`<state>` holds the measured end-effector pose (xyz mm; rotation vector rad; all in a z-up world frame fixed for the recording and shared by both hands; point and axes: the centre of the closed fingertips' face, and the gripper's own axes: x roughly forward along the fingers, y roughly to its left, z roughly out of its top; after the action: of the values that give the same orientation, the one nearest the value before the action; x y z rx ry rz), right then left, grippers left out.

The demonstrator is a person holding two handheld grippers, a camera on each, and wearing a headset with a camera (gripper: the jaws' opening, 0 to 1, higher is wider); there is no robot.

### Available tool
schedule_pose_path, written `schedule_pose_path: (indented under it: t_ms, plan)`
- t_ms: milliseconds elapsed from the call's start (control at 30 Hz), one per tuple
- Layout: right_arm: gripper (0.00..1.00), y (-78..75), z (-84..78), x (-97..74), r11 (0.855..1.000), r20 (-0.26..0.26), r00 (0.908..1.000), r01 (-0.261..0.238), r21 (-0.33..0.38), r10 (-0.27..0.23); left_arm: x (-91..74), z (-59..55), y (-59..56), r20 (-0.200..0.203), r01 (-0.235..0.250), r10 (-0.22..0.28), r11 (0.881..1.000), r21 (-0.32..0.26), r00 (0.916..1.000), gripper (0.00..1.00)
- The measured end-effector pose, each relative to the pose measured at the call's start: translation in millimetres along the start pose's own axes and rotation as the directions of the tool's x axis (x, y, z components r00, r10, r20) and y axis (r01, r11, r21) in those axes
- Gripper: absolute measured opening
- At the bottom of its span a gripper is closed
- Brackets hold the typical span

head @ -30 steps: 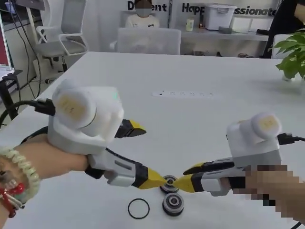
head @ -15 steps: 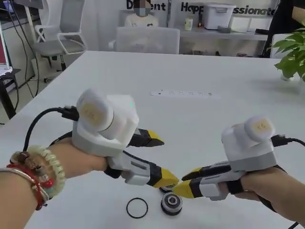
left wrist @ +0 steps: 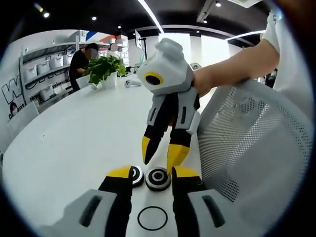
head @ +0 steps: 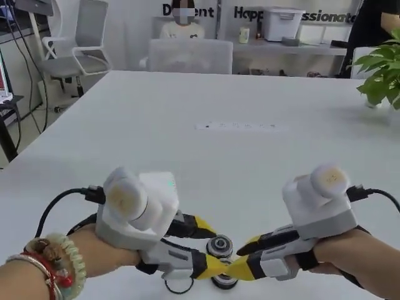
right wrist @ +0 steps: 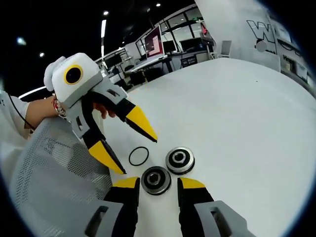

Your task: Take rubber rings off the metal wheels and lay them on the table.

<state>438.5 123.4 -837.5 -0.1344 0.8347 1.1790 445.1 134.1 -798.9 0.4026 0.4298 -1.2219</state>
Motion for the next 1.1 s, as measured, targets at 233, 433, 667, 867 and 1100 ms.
schedule_pose_path:
  t_ms: [233, 433, 667, 867, 1100]
  plan:
    - [0.32, 0.4, -11.3, 3.8, 0.999, -0.059, 0.9982, 0.007, -0.047, -0.01, 9.1, -0.4, -10.3, -0.002, 0.042, -0.042, 0.999, 0.002, 0.9991, 0.23]
    - [0.3, 1.2, -22.4, 6.8, 0.996, -0.106, 0.9943, 0.002, -0.089, -0.011, 16.5, -6.4, -10.6, -0.019, 0.045, -0.044, 0.999, 0.01, 0.9988, 0.18]
    - [0.28, -1.5, -19.3, 6.2, 0.988, -0.094, 0.9955, 0.0, -0.154, -0.015, 23.8, -19.6, -10.4, -0.075, 0.037, -0.035, 0.999, 0.021, 0.9966, 0.16]
    - [0.26, 0.2, -20.6, 7.6, 0.98, -0.104, 0.9945, -0.004, -0.2, -0.017, 28.0, -26.3, -12.8, -0.105, 0.042, -0.041, 0.999, 0.012, 0.9936, 0.12]
    - [0.23, -1.5, -20.9, 7.2, 0.975, -0.104, 0.9941, 0.006, -0.222, -0.03, 28.1, -26.0, -12.2, -0.102, 0.036, -0.036, 0.999, 0.006, 0.9942, 0.1]
